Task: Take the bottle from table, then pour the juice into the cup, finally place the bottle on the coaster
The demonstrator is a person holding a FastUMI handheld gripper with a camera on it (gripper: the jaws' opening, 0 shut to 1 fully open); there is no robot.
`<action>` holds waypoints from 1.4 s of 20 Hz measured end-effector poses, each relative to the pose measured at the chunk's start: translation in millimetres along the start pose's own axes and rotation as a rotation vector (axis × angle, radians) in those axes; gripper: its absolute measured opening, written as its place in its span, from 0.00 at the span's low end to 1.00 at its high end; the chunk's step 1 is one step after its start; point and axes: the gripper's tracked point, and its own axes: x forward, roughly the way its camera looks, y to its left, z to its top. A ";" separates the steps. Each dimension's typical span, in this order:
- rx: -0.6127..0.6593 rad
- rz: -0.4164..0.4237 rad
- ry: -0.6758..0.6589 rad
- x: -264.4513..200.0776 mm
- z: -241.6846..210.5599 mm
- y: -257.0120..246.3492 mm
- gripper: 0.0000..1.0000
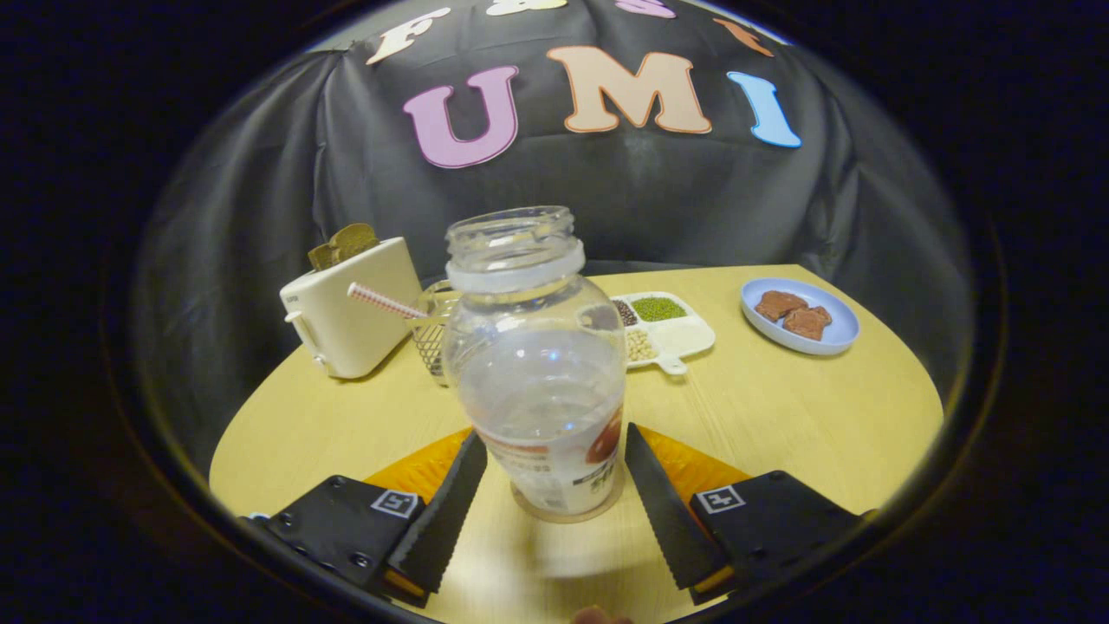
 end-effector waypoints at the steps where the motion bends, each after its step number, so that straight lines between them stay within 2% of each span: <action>1: -0.007 0.006 0.007 -3.9 -0.7 1.4 0.99; 7: 0.009 0.034 0.021 -47.8 9.3 1.9 0.99; 13: 0.007 0.027 0.018 -122.5 41.2 -21.7 0.99; 19: 0.060 0.060 -0.071 -190.6 107.2 -32.0 0.99; 28: -0.020 0.045 -0.231 -259.1 214.4 -63.0 0.99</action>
